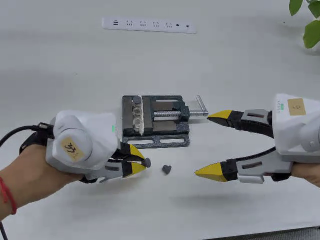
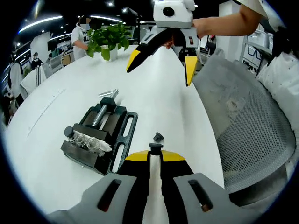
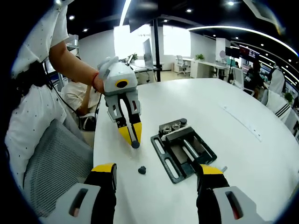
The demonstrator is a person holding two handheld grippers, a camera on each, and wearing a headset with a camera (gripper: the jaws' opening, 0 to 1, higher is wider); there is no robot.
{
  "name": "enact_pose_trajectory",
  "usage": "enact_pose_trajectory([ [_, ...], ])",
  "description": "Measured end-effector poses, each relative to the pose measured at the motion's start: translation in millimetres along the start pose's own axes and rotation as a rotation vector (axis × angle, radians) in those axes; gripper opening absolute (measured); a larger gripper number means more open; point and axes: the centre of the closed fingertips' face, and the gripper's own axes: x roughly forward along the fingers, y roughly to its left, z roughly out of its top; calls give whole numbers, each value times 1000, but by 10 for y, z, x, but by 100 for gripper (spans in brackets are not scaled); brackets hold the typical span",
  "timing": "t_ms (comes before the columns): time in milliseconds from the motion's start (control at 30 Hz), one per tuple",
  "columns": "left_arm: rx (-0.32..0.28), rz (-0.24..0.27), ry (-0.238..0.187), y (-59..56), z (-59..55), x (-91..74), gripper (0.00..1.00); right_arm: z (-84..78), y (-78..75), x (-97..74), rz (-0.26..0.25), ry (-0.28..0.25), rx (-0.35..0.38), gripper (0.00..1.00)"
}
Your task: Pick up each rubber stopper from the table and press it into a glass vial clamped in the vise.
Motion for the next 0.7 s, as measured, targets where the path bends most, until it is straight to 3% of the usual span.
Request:
enact_pose_trajectory([
  [300,-144,56,-102,-29,251,-157,4,354,87,10,51,-50,-5,64],
  [500,-181,74,-152,-56,432,-261,4,515,189,49,107,-49,-12,60],
  [700,-182,70,-182,-132,605,-321,4,636,297,84,184,-36,-20,49],
])
